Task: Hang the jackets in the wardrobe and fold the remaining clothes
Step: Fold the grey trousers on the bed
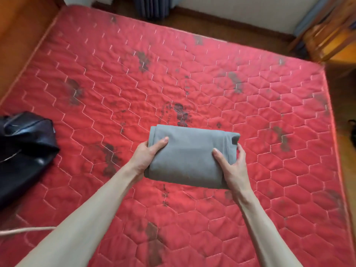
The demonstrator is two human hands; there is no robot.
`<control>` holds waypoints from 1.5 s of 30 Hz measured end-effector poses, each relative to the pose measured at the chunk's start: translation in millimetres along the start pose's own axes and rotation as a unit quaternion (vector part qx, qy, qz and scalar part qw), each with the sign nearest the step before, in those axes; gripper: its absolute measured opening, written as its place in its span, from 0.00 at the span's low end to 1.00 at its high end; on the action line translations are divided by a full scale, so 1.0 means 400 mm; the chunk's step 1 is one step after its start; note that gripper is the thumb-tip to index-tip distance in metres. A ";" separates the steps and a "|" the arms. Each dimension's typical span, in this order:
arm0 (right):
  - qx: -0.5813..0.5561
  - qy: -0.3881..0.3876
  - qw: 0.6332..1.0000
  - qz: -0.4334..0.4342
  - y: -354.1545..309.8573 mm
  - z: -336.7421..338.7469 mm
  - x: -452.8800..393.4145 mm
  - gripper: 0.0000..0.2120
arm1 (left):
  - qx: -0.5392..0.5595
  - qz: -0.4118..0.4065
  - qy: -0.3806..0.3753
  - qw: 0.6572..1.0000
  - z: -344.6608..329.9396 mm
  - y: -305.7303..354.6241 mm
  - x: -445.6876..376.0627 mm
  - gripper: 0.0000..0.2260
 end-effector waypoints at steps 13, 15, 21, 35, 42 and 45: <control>-0.087 -0.078 0.993 0.013 -0.344 0.167 0.451 0.20 | 0.042 -0.095 0.034 0.994 0.015 0.245 0.653 0.15; -0.088 -0.102 0.990 0.031 -0.385 0.175 0.496 0.19 | 0.070 -0.108 0.061 0.990 0.032 0.241 0.748 0.12; -0.080 -0.209 0.970 0.098 -0.496 0.122 0.632 0.15 | 0.145 -0.169 0.152 0.963 0.114 0.183 1.010 0.14; 0.014 -0.447 0.882 0.146 -0.629 -0.266 1.071 0.17 | 0.262 -0.220 0.350 0.872 0.474 -0.021 1.497 0.11; 0.045 -0.525 0.834 0.163 -0.619 -0.539 1.366 0.17 | 0.316 -0.221 0.426 0.819 0.718 -0.188 1.738 0.14; 0.061 -0.553 0.812 0.174 -0.606 -0.652 1.493 0.17 | 0.333 -0.222 0.456 0.795 0.811 -0.261 1.836 0.14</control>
Point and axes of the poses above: each hand's wrist, its own x-axis away from the middle knuckle, its own z-axis out of the back of the hand, y = z × x, the point moved 4 cm from there along -x, towards the middle knuckle, and after that the axes turned 4 degrees about x, right-handed, at the moved point
